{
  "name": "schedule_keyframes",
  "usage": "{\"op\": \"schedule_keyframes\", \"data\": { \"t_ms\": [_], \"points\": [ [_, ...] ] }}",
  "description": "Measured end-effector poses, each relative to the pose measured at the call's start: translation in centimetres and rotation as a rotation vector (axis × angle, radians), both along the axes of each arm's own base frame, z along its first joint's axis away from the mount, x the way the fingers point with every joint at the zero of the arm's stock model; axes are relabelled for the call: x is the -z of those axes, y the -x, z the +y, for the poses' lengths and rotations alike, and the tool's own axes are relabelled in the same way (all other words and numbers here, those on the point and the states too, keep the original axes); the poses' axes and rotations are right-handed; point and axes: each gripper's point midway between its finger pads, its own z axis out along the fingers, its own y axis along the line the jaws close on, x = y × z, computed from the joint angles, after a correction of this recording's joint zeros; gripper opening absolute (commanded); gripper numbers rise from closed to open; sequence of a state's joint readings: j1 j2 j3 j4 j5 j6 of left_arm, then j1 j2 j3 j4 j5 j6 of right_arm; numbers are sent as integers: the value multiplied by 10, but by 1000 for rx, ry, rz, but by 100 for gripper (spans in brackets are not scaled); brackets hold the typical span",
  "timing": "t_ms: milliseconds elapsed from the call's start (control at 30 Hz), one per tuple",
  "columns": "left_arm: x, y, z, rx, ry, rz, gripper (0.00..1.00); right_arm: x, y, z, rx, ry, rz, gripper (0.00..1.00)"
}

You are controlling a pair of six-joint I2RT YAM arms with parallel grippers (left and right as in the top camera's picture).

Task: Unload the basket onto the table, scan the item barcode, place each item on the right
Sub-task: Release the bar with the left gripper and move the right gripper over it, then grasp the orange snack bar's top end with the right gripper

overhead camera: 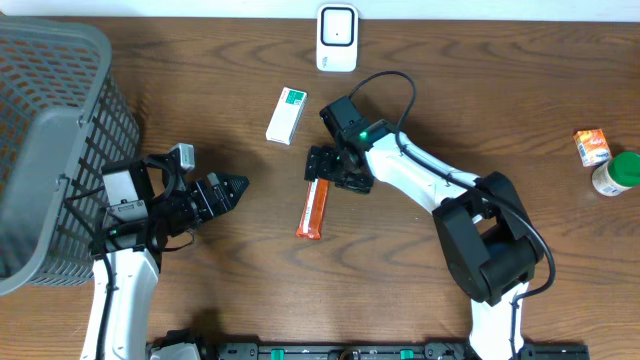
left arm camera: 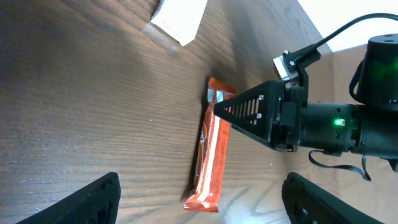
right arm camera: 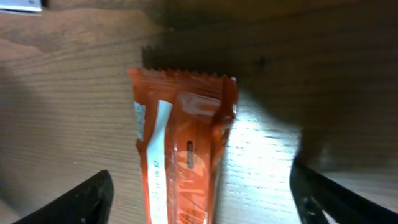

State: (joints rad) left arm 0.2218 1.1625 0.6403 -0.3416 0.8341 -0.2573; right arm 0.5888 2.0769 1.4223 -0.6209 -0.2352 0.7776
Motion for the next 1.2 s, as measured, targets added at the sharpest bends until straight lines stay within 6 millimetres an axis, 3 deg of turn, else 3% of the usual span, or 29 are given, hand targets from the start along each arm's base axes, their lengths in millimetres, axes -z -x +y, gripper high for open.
{"op": "schedule_keyframes", "data": {
  "t_ms": [567, 833, 1200],
  "points": [
    [2, 2, 0, -2, 1, 16, 85, 5, -5, 12, -40, -32, 6, 67],
    [3, 2, 1, -7, -6, 18, 85, 9, -3, 10, -88, -18, 7, 38],
    [5, 1, 4, -18, -22, 23, 85, 10, 0, 8, -118, -3, 6, 7]
  ]
}}
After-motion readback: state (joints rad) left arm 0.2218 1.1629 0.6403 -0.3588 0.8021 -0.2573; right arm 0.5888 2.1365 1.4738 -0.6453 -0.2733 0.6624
